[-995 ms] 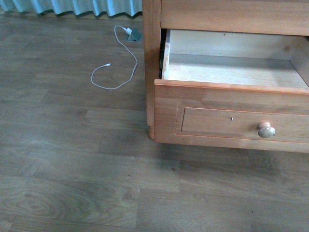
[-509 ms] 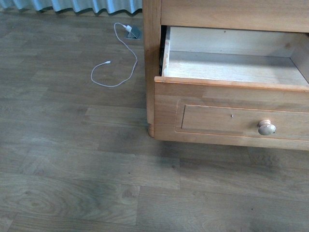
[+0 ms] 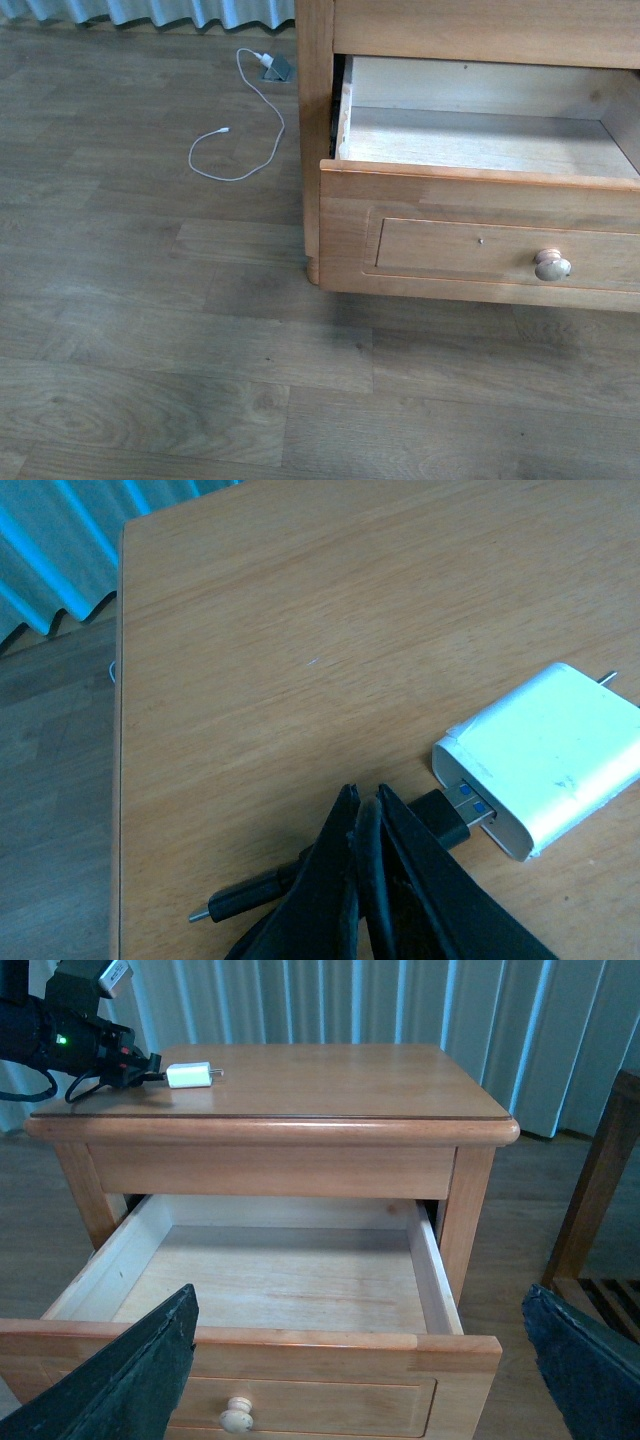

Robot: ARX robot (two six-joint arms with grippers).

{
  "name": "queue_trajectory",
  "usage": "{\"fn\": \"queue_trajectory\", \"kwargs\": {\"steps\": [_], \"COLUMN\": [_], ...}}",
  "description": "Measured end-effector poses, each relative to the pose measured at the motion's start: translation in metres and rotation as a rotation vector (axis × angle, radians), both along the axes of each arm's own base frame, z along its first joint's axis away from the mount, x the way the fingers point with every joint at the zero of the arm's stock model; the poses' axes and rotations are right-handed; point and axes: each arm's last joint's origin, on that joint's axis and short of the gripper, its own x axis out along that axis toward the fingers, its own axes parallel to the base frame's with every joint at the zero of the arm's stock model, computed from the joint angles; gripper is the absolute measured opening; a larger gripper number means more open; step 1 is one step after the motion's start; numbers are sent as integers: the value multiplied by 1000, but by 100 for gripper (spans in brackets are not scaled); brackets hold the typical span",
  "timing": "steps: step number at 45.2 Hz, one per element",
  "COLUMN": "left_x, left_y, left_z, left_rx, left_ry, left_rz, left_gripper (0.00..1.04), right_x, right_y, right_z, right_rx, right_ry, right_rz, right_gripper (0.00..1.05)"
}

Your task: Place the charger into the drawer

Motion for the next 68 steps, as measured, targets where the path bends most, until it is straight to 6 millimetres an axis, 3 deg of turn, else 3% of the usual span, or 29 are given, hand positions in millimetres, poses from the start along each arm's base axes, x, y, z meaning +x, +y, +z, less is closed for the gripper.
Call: {"fn": "queue_trajectory", "kwargs": {"steps": [18, 26, 30, 36, 40, 58, 62, 68], "left_x": [1, -4, -22, -78, -109, -208, -221, -228], "left_y": [2, 9, 20, 45, 56, 56, 51, 36], "left_z": [2, 21, 46, 96, 108, 82, 72, 37], "left_rx": [-9, -70, -110, -165, -170, -95, -75, -28], "left_ry": [-15, -103, -159, -229, -230, -117, -93, -15], "left_rz": [23, 49, 45, 6, -30, -221, -258, -290], "left_gripper": [7, 7, 7, 7, 7, 7, 7, 7], "right_x": [0, 0, 0, 0, 0, 0, 0, 0], "right_y": [0, 0, 0, 0, 0, 0, 0, 0], "right_z": [0, 0, 0, 0, 0, 0, 0, 0], "right_rx": [0, 0, 0, 0, 0, 0, 0, 0], "right_ry": [0, 0, 0, 0, 0, 0, 0, 0], "right_rz": [0, 0, 0, 0, 0, 0, 0, 0], "right_gripper": [96, 96, 96, 96, 96, 96, 96, 96]}}
